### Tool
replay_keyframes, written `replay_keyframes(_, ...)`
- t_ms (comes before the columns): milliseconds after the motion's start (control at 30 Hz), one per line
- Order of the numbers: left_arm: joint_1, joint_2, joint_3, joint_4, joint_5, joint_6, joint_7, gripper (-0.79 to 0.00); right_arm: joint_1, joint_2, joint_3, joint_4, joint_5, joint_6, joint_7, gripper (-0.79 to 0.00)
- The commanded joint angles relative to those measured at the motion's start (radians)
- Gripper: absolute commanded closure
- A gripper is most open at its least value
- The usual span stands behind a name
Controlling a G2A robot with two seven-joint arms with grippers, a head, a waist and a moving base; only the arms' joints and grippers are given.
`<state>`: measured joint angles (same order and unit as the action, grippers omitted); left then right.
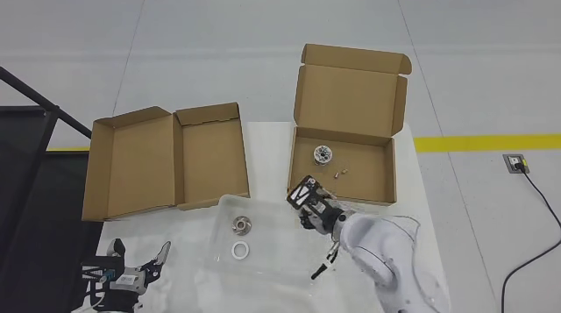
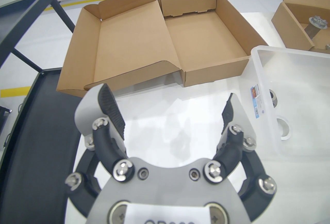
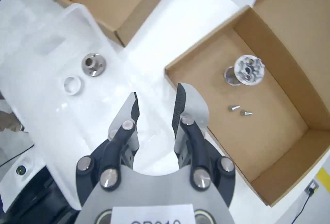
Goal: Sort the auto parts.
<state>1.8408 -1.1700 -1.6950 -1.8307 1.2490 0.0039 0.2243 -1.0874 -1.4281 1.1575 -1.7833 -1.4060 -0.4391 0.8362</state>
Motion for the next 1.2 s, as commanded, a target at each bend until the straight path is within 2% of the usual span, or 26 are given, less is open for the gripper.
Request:
replay_keyframes(0, 0.000, 0.000, 0.000, 0.000, 0.000, 0.000, 0.000, -0.785, -0.019, 0.001, -0.035, -0.044, -0.020, -0.022, 0.013, -0.348)
replay_keyframes(67, 0.000, 0.000, 0.000, 0.000, 0.000, 0.000, 0.000, -0.785, -0.037, 0.003, -0.066, -0.078, -0.041, -0.034, 0.024, -0.372)
replay_keyframes(100, 0.000, 0.000, 0.000, 0.000, 0.000, 0.000, 0.000, -0.785, -0.047, 0.003, -0.079, -0.094, -0.046, -0.039, 0.024, -0.446)
replay_keyframes(133, 0.000, 0.000, 0.000, 0.000, 0.000, 0.000, 0.000, -0.785, -0.056, 0.004, -0.088, -0.104, -0.049, -0.044, 0.024, -0.634)
replay_keyframes(167, 0.000, 0.000, 0.000, 0.000, 0.000, 0.000, 0.000, -0.785, -0.066, 0.005, -0.092, -0.113, -0.054, -0.041, 0.027, -0.785)
replay_keyframes(333, -0.001, -0.001, -0.010, -0.011, 0.025, 0.004, 0.033, -0.785, -0.084, 0.007, -0.097, -0.121, -0.064, -0.029, 0.046, -0.785)
replay_keyframes(533, 0.007, 0.005, -0.031, -0.114, 0.150, -0.042, 0.008, -0.785, -0.087, 0.008, -0.096, -0.120, -0.064, -0.028, 0.040, -0.785)
replay_keyframes(633, 0.007, 0.014, -0.050, -0.180, 0.252, -0.100, -0.055, -0.785, -0.138, 0.021, -0.076, -0.155, -0.113, -0.071, -0.060, -0.785)
replay_keyframes(767, -0.021, 0.022, -0.051, -0.250, 0.348, -0.186, -0.168, -0.785, -0.260, 0.047, -0.015, -0.277, -0.198, -0.132, -0.203, -0.785)
replay_keyframes(933, -0.082, 0.037, -0.004, -0.325, 0.520, -0.369, -0.310, -0.785, -0.415, 0.077, 0.097, -0.414, -0.254, -0.192, -0.331, -0.785)
replay_keyframes(1067, -0.154, 0.046, 0.063, -0.339, 0.583, -0.537, -0.396, -0.785, -0.505, 0.092, 0.176, -0.495, -0.243, -0.219, -0.346, -0.785)
replay_keyframes(1133, -0.199, 0.047, 0.098, -0.331, 0.576, -0.600, -0.467, -0.785, -0.536, 0.097, 0.205, -0.509, -0.236, -0.231, -0.300, -0.785)
replay_keyframes(1167, -0.199, 0.047, 0.098, -0.331, 0.576, -0.600, -0.467, -0.785, -0.540, 0.098, 0.208, -0.510, -0.234, -0.227, -0.287, -0.785)
